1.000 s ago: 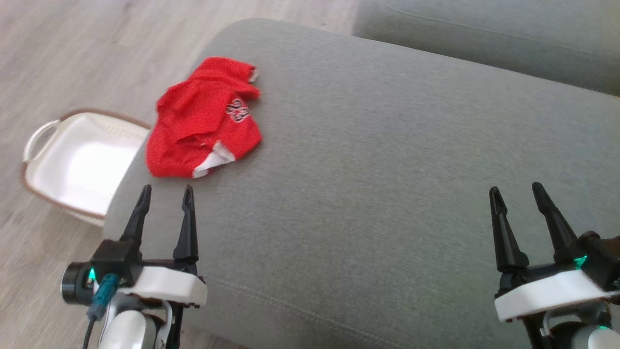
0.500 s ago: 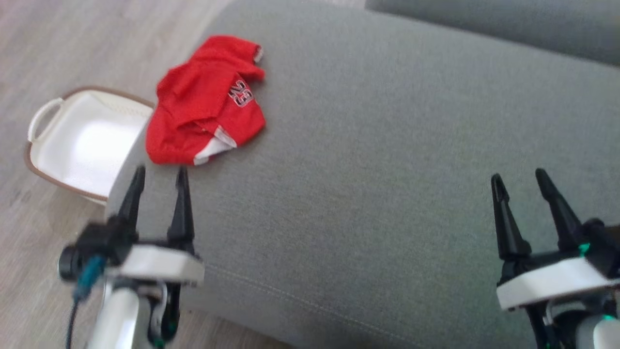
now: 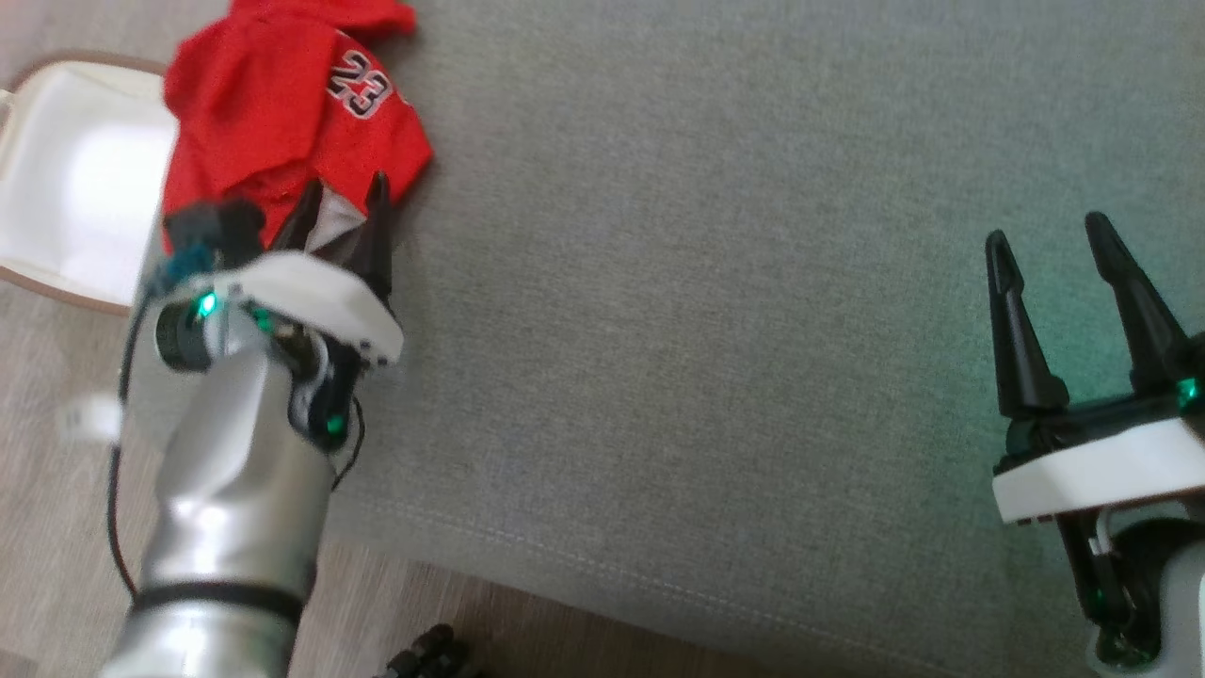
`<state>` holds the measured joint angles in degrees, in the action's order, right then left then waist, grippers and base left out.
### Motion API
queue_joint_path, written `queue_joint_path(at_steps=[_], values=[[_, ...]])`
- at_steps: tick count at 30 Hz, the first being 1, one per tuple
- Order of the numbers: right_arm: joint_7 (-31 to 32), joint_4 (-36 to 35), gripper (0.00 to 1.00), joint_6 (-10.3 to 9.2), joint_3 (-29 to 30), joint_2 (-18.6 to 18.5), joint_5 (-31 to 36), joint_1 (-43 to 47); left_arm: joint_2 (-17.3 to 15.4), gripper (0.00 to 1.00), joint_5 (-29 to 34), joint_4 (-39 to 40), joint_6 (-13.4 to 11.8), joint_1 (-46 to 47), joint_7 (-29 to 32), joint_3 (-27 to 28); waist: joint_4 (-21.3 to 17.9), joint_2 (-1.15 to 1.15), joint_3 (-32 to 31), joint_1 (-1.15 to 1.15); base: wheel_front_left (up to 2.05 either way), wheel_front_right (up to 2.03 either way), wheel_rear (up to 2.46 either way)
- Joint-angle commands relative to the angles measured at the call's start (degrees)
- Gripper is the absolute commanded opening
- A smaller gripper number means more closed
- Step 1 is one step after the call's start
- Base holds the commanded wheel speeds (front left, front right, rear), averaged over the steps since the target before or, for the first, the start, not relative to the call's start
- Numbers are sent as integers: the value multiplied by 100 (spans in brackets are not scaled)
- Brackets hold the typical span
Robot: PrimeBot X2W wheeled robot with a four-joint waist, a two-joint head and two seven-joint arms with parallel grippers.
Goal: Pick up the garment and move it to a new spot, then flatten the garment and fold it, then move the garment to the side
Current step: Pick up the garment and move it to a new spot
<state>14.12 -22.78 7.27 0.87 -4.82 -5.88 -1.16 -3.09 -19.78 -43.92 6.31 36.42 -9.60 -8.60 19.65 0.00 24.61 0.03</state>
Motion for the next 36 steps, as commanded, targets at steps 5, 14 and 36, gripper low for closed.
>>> queue_joint_path(at_steps=[5,14,36], values=[[15,-226,100,22,-200,-91,-8,-204,-267,100,-264,-979,84,794,500,95,-128,0,216,-3,0,0,0],[-81,-70,100,22,-168,-44,-101,-222,-464,0,-271,-1987,109,1296,173,-123,-194,0,27,-3,0,0,0],[-737,464,100,22,-167,184,-483,330,-774,0,153,2601,-773,-2136,-235,32,-1128,0,-1763,-3,0,0,0]])
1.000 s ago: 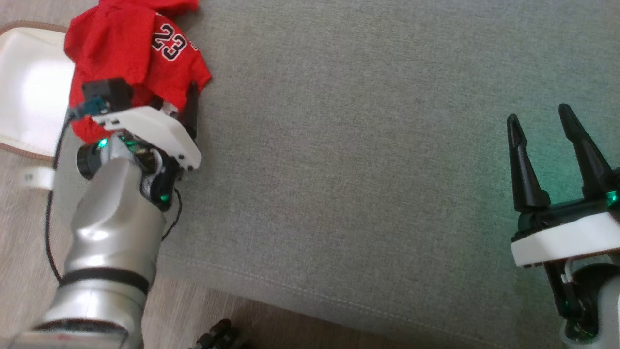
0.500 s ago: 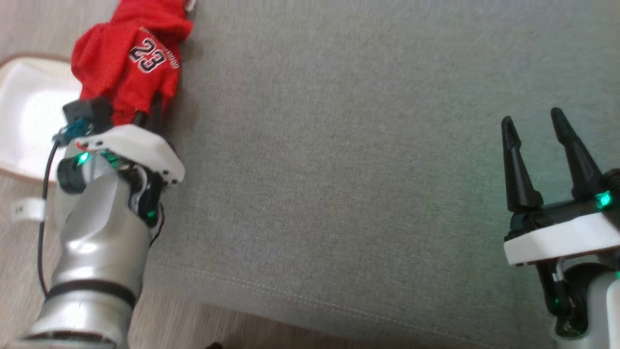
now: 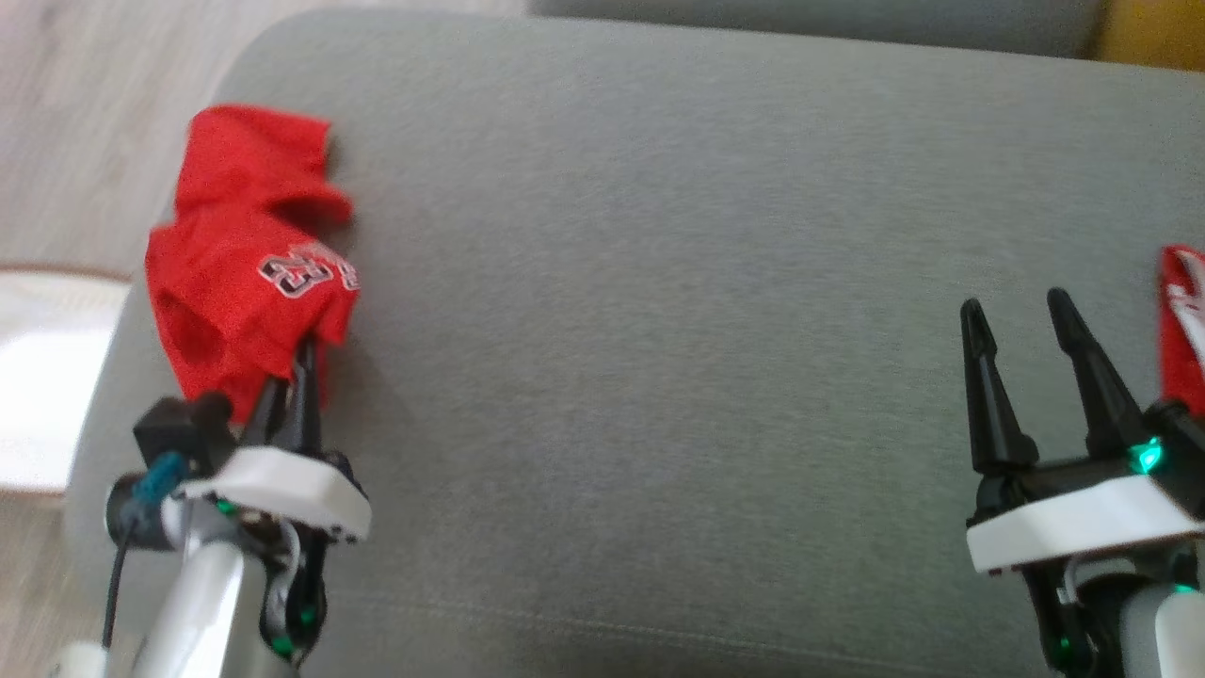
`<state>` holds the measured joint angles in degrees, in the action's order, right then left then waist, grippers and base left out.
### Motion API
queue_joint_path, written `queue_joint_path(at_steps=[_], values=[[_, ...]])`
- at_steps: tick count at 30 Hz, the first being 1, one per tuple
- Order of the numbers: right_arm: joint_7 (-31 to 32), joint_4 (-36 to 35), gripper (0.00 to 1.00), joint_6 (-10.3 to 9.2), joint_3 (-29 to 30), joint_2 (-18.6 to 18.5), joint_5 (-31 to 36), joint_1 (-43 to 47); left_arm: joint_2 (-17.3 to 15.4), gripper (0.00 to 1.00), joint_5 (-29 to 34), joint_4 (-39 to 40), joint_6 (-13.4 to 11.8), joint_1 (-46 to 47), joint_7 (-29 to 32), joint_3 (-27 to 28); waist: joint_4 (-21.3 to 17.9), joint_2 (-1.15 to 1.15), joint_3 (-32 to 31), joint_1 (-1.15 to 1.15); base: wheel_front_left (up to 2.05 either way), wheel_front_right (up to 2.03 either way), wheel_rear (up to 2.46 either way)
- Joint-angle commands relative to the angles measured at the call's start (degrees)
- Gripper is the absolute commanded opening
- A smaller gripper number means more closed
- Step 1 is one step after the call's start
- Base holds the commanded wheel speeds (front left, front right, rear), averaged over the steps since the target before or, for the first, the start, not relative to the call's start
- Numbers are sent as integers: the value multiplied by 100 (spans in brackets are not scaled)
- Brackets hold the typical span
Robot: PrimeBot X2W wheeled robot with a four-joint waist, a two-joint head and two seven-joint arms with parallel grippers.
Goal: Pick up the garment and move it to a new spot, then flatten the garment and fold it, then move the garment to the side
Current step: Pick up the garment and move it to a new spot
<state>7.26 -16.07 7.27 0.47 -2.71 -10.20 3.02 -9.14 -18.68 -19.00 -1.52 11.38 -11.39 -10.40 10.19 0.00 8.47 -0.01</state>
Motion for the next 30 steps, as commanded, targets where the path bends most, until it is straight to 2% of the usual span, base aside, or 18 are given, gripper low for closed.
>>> queue_joint_path(at_steps=[1,5,11,21,25,30], values=[[-55,-213,100,22,-115,-24,-67,-56,-167,0,51,377,-35,207,27,187,-254,0,-166,1,0,0,0],[-88,-227,100,22,-118,-20,-218,6,-143,0,75,1163,-82,-178,365,3,-611,0,-158,1,0,0,0],[-183,-192,100,22,-151,-18,-373,-62,55,0,165,1571,147,30,673,-557,-1321,0,21,1,0,0,0],[-428,-66,100,22,-143,-18,-606,-173,495,0,261,1392,589,988,761,-1639,-2515,0,612,1,0,0,0],[-563,11,100,22,-148,-17,-694,-177,562,0,238,1186,632,1229,797,-1974,-2773,0,844,1,0,0,0],[-704,107,100,22,-143,-17,-614,-207,582,0,216,697,687,1332,979,-2283,-2814,0,1035,1,0,0,0]])
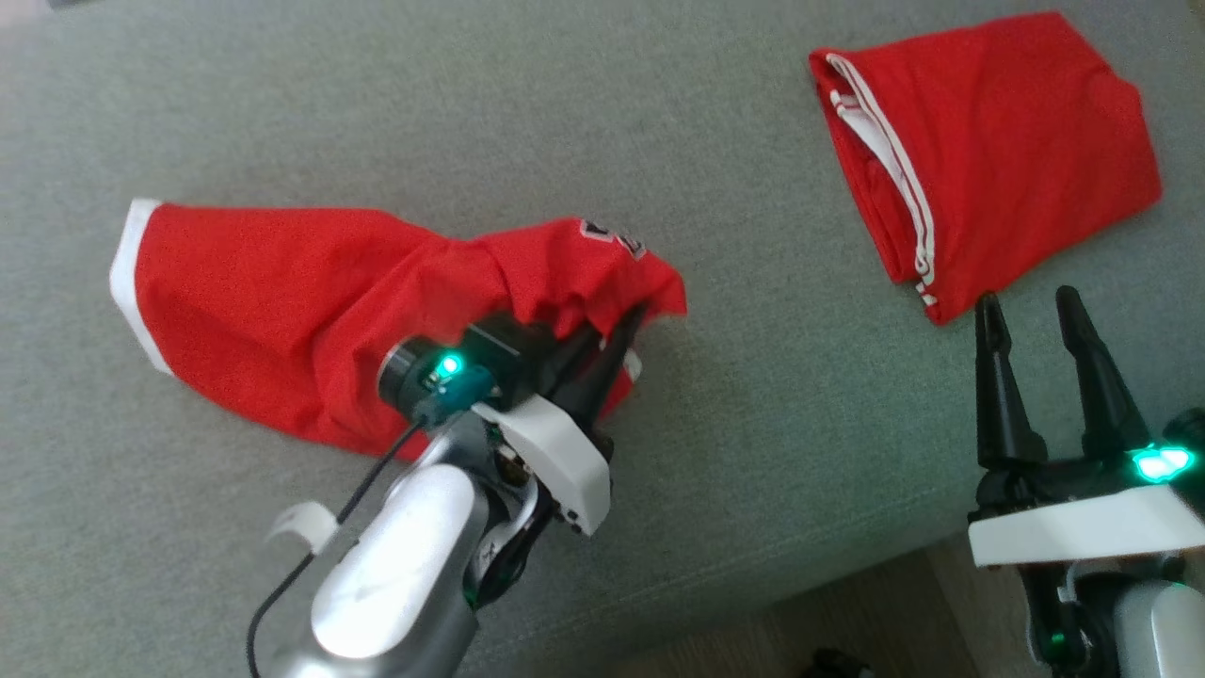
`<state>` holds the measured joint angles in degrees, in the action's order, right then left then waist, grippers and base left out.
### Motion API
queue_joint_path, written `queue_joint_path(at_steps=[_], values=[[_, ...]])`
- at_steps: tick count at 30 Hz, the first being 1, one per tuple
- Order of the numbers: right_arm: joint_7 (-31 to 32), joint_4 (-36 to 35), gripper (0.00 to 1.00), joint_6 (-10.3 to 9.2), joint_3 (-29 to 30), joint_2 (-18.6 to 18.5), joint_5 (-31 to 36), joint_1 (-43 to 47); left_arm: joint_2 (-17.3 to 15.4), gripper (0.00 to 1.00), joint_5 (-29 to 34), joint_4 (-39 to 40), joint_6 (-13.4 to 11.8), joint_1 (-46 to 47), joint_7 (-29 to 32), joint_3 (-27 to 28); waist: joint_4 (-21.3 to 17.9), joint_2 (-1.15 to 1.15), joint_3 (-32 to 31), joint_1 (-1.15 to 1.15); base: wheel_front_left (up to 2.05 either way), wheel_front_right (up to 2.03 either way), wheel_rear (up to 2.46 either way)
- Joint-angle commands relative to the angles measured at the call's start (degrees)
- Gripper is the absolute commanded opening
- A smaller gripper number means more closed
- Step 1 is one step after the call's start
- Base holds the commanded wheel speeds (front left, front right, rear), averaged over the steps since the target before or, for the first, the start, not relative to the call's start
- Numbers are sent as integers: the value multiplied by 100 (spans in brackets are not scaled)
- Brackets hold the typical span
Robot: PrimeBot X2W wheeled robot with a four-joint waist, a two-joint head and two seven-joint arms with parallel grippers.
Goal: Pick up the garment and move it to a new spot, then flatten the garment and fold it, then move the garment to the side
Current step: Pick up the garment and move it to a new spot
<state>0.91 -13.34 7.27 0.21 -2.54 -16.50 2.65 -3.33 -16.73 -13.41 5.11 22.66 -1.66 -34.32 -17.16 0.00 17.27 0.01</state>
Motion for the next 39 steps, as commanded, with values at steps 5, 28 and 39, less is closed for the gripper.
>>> queue_joint_path(at_steps=[5,28,39], values=[[-108,-122,100,22,-118,-34,69,-240,-74,100,134,-96,57,294,-89,-45,185,0,250,-1,0,0,0],[388,25,100,22,-214,-34,622,-313,-731,100,23,845,-1191,-827,-1321,1489,1736,0,-881,-1,0,0,0],[524,78,100,22,-62,-34,649,144,-1144,100,-6,1012,-1267,-1666,-1331,1853,1786,0,-1252,-1,0,0,0]])
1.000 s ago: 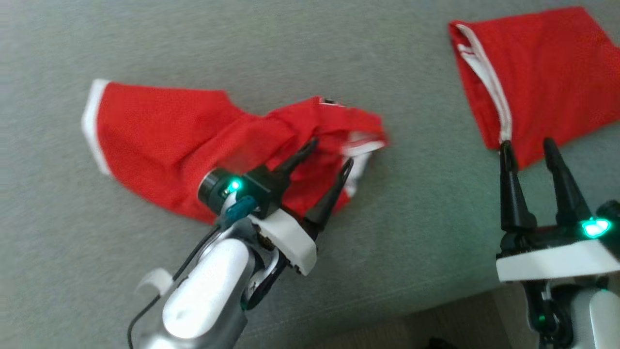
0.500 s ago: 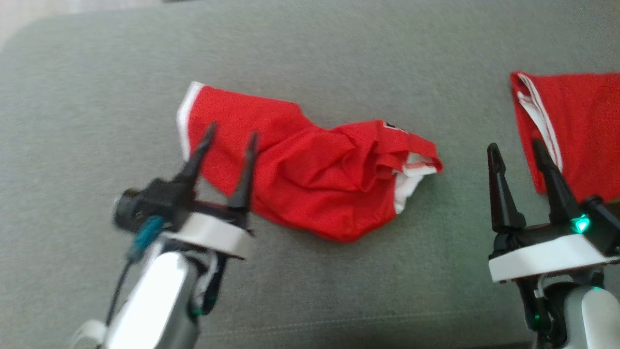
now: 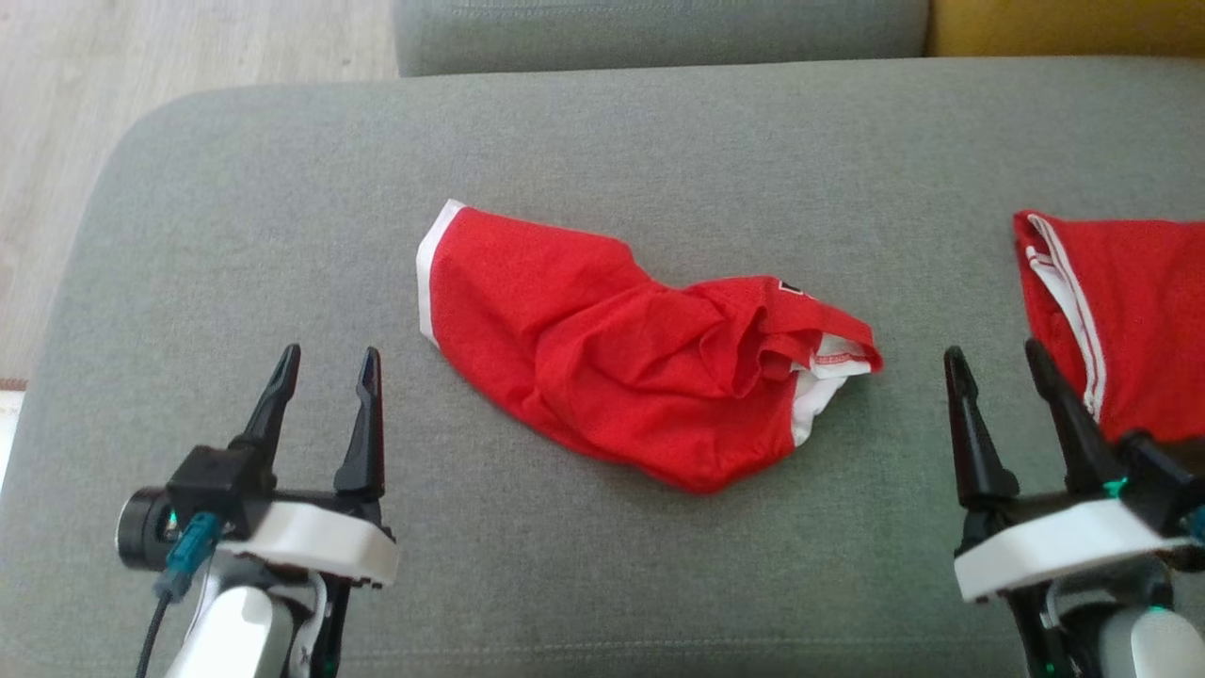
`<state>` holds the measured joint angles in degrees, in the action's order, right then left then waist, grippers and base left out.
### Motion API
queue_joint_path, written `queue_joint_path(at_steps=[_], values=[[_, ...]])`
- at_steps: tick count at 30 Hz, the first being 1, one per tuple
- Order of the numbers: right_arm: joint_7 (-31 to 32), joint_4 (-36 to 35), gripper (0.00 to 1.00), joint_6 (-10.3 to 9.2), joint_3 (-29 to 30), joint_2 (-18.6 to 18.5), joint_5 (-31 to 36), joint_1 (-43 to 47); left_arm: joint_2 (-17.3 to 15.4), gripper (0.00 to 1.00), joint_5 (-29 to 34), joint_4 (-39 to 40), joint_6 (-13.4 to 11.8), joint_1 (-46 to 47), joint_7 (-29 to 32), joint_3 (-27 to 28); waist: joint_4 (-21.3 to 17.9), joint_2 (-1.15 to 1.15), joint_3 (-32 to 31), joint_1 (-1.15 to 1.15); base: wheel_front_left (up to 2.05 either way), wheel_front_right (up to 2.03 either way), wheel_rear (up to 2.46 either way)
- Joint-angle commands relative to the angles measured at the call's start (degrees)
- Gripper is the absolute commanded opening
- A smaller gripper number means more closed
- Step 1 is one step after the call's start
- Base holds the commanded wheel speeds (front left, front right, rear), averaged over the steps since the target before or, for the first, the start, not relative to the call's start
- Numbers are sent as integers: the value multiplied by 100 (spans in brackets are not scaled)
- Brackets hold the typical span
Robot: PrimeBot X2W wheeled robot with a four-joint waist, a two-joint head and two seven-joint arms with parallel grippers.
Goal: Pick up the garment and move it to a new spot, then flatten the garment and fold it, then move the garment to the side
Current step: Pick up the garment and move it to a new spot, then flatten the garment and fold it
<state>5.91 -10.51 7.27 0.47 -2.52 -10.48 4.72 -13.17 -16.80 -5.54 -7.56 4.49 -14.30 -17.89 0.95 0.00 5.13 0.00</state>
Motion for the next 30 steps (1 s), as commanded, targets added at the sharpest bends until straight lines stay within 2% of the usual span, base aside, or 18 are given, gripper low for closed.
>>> queue_joint_path(at_steps=[1,26,30], values=[[44,-214,100,22,-68,-36,83,-21,-173,100,0,224,2,112,-68,208,-39,0,-66,0,0,0,0],[169,-382,100,22,3,-36,53,136,-274,100,-6,341,-53,-52,-19,59,-69,0,-98,0,0,0,0],[279,-342,100,22,-193,-42,157,87,-270,100,-1,344,-66,5,-25,58,-55,0,-22,0,0,0,0]])
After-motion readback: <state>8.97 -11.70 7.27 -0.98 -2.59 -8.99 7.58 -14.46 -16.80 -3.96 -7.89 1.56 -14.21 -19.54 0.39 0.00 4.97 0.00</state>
